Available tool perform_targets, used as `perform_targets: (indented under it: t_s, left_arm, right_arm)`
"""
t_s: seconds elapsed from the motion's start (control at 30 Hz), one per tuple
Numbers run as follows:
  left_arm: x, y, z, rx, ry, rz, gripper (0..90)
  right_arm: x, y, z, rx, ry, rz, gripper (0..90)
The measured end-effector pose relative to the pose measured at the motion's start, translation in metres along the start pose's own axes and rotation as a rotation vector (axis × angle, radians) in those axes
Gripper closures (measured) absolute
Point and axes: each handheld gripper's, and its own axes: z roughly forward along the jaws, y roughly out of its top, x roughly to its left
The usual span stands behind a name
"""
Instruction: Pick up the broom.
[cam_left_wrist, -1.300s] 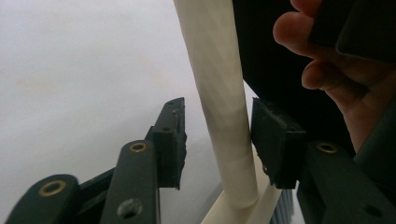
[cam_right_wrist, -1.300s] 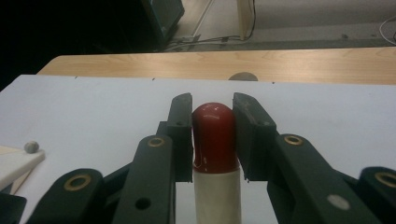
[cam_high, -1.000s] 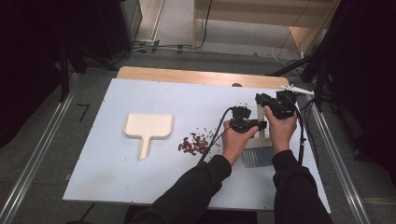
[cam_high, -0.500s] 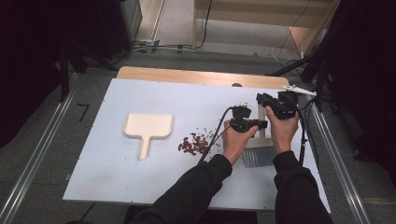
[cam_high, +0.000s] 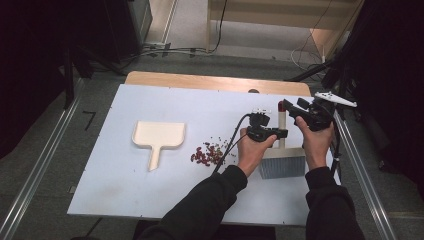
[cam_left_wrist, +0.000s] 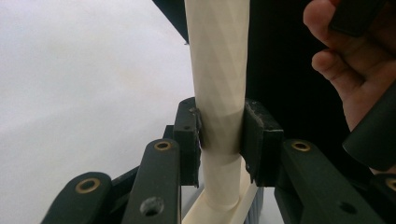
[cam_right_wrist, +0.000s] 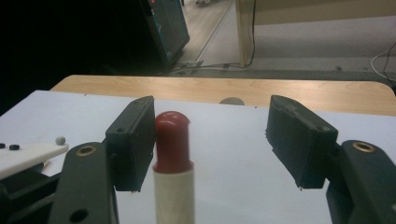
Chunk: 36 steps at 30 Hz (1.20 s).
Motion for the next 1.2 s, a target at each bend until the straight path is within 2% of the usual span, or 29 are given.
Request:
perform_targets:
  t_s: [0.2, 0.23, 0.37, 0.43, 0.7, 1.0, 1.2]
  left_arm:
    - [0.000, 0.001, -0.003, 0.011, -0.010, 0.016, 71.1]
    - [0.000, 0.002, -0.003, 0.011, -0.012, 0.016, 71.2]
    - [0.000, 0.004, -0.004, 0.016, -0.013, 0.028, 71.3]
    - [-0.001, 0.005, -0.004, 0.019, -0.013, 0.037, 71.3]
    - [-0.001, 0.010, -0.007, 0.023, -0.013, 0.059, 71.5]
    - [0.000, 0.022, -0.012, 0.036, -0.006, 0.127, 71.7]
    - [0.000, 0.028, -0.014, 0.036, -0.003, 0.153, 71.8]
  right_arm:
    - [-0.014, -0.006, -0.012, -0.021, -0.004, 0.014, 29.4]
    - [-0.020, -0.010, -0.016, -0.015, -0.004, 0.016, 28.9]
    - [-0.027, -0.015, -0.020, -0.002, -0.005, 0.010, 28.6]
    - [-0.033, -0.022, -0.022, 0.022, -0.003, 0.001, 28.5]
    - [-0.042, -0.040, -0.027, 0.048, 0.024, -0.012, 29.1]
    - [-0.039, -0.052, -0.030, 0.079, 0.068, -0.035, 29.3]
    - [-0.034, -0.058, -0.027, 0.094, 0.096, -0.049, 29.5]
